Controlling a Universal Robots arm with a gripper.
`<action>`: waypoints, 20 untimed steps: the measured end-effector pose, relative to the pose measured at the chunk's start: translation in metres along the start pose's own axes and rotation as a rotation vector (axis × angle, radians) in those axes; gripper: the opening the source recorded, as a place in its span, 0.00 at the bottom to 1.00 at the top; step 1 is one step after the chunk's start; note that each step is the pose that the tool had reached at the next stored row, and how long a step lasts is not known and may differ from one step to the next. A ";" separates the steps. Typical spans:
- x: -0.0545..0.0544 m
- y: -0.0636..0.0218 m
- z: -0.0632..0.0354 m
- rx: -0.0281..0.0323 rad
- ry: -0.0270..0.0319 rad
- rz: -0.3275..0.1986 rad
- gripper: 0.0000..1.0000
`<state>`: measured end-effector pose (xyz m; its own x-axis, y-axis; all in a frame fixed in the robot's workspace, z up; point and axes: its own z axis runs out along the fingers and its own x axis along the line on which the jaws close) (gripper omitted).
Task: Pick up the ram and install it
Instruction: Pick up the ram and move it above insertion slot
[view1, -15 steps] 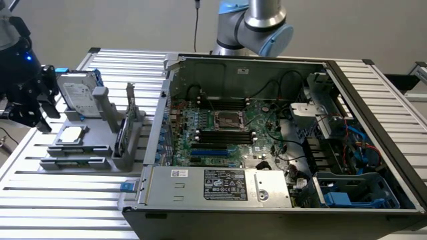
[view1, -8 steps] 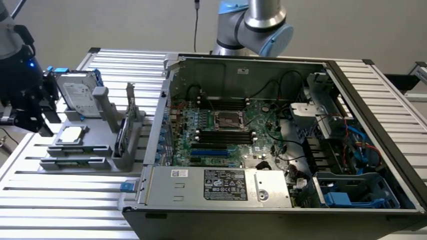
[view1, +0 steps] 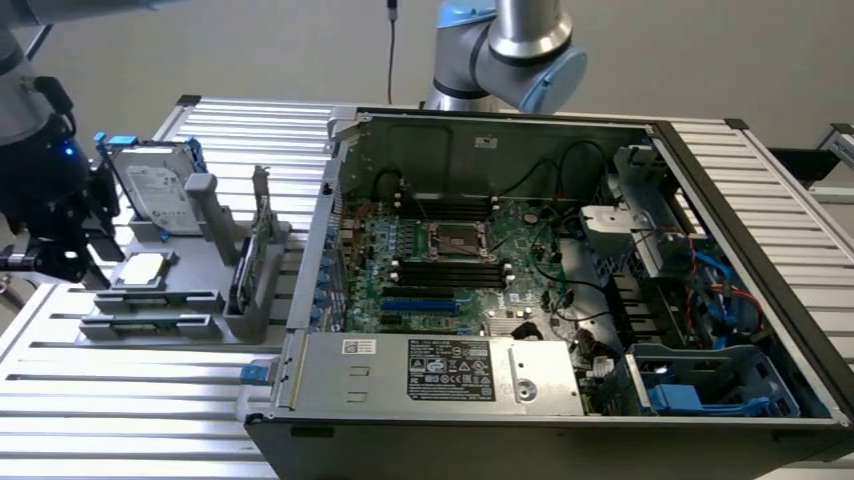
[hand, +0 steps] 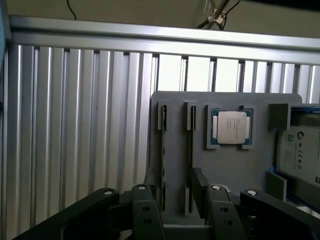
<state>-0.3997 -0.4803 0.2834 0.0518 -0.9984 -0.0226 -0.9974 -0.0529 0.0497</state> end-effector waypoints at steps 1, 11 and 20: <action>0.001 -0.0001 0.0018 0.0000 0.0000 0.000 0.42; 0.004 -0.0020 0.0199 -0.0001 0.0001 0.000 0.42; 0.005 -0.0044 0.0361 -0.0001 0.0001 0.000 0.42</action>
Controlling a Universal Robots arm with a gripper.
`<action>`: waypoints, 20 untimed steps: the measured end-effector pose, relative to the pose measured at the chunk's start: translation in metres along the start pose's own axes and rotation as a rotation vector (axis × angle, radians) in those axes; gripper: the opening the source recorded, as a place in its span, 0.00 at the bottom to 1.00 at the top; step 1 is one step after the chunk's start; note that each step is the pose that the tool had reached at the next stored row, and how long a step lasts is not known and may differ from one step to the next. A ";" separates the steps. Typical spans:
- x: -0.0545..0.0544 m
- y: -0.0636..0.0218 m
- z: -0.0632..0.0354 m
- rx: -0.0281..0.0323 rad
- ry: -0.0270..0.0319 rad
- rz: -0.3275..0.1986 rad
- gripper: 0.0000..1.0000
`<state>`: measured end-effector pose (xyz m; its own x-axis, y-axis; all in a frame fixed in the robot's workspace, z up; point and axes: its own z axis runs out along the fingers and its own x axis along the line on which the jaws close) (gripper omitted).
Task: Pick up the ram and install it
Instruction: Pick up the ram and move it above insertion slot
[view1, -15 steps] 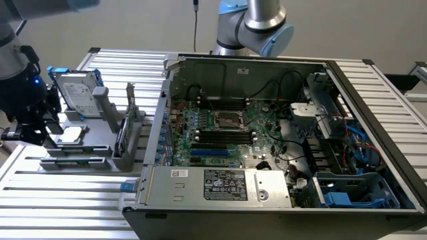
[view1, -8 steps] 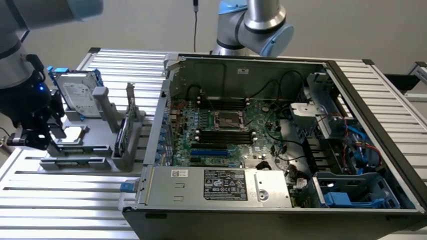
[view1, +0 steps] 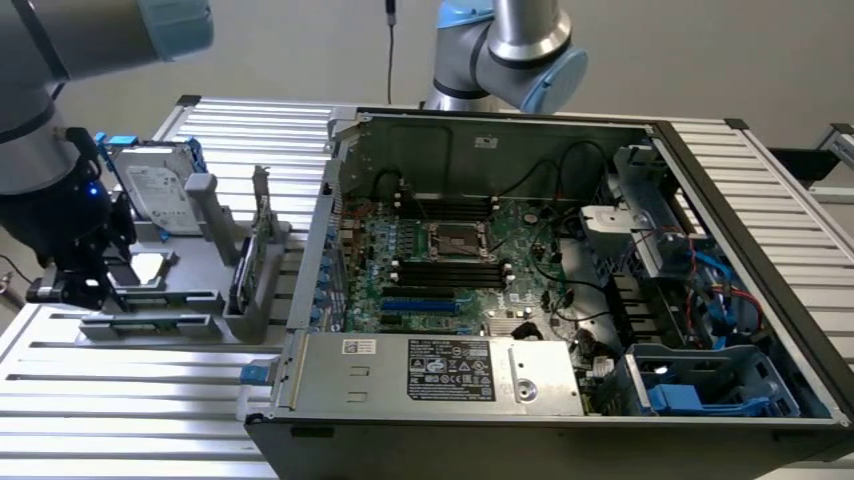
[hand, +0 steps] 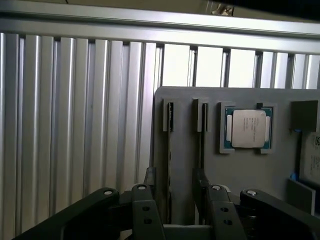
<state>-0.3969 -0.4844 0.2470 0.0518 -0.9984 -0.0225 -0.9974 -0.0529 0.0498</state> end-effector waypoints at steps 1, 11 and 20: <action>0.000 -0.0003 0.0018 0.0001 -0.0001 0.000 0.42; 0.001 -0.0030 0.0199 0.0001 -0.0001 0.000 0.42; 0.002 -0.0062 0.0361 0.0001 -0.0001 0.000 0.42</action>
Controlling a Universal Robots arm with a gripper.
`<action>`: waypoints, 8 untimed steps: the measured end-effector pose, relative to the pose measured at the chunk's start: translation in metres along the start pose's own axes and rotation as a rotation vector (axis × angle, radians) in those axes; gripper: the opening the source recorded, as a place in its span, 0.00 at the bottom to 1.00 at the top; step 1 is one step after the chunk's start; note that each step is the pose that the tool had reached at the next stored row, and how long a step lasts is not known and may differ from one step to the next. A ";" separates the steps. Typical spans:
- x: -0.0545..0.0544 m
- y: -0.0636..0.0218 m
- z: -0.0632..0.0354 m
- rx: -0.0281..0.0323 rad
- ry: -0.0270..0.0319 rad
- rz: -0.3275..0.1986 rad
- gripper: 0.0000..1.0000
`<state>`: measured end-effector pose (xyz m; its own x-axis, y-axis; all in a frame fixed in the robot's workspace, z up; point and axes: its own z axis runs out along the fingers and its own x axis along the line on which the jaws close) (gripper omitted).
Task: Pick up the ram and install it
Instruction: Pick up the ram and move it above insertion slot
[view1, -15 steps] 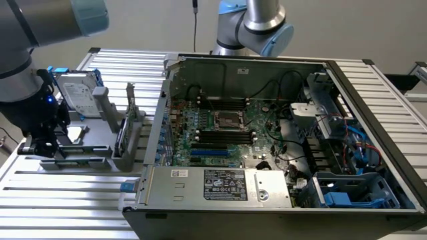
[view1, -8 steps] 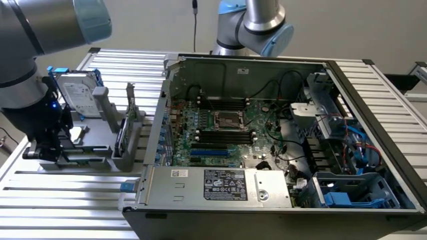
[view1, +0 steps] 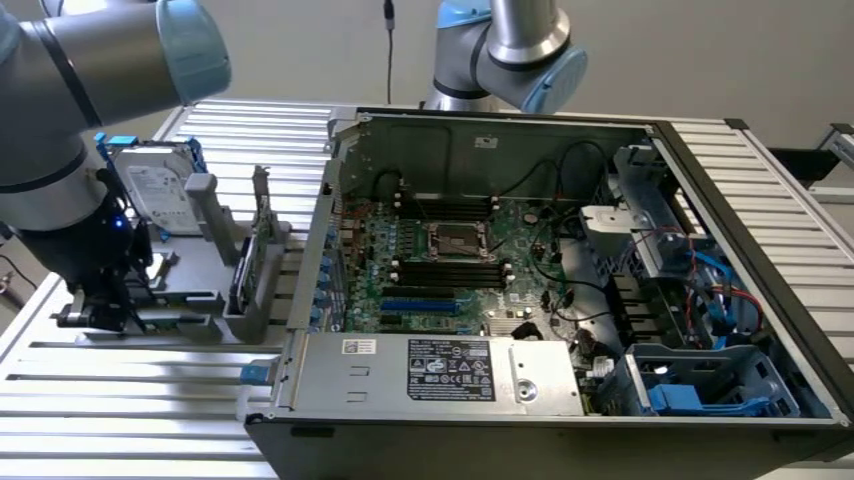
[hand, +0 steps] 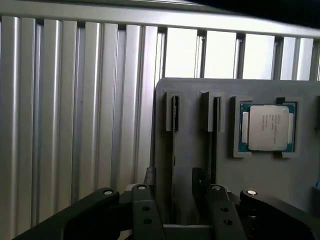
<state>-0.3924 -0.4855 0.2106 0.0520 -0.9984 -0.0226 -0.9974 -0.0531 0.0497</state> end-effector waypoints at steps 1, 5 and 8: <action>0.000 -0.0002 0.0018 -0.0001 0.0000 0.000 0.42; 0.001 -0.0005 0.0090 -0.0001 -0.0001 -0.005 0.42; 0.001 -0.0003 0.0146 0.0000 -0.0016 -0.009 0.42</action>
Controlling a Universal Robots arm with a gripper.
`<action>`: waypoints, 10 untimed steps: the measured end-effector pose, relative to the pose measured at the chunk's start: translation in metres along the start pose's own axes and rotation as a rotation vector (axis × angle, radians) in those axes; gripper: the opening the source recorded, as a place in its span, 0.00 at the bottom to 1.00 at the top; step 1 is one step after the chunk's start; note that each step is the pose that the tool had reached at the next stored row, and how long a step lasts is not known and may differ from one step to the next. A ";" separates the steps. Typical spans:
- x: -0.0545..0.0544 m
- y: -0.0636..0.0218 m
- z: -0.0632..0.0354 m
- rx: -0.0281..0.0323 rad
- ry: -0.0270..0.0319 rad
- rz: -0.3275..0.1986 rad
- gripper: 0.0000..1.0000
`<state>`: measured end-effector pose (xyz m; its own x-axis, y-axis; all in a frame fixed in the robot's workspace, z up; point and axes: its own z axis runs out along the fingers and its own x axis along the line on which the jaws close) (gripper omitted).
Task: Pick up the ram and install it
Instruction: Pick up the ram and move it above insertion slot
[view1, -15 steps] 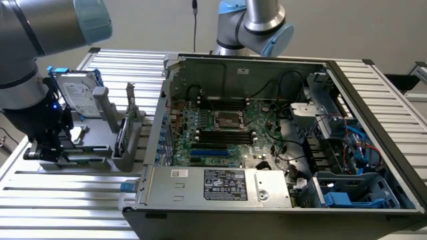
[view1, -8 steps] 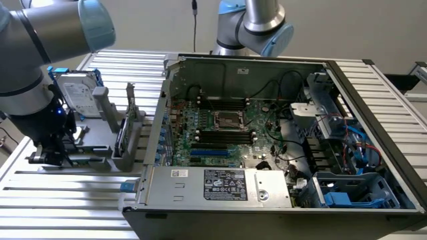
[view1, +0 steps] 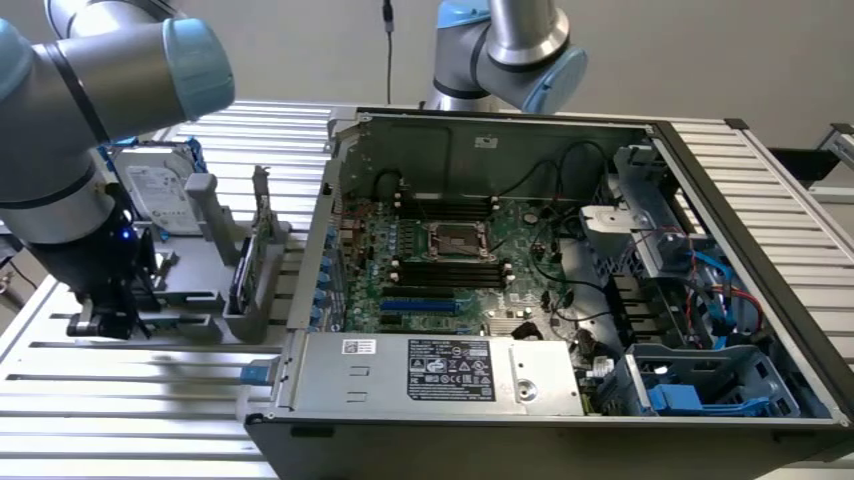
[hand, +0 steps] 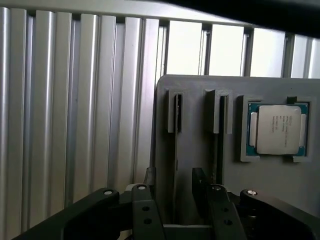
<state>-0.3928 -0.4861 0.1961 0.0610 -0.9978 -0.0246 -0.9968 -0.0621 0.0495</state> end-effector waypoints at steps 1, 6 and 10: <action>0.000 0.0001 0.0015 0.0000 -0.0003 -0.001 0.42; 0.000 0.0005 0.0027 0.0000 -0.0007 -0.001 0.42; 0.000 0.0006 0.0029 -0.0001 -0.0007 -0.001 0.34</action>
<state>-0.3935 -0.4862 0.1932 0.0618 -0.9978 -0.0254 -0.9968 -0.0630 0.0495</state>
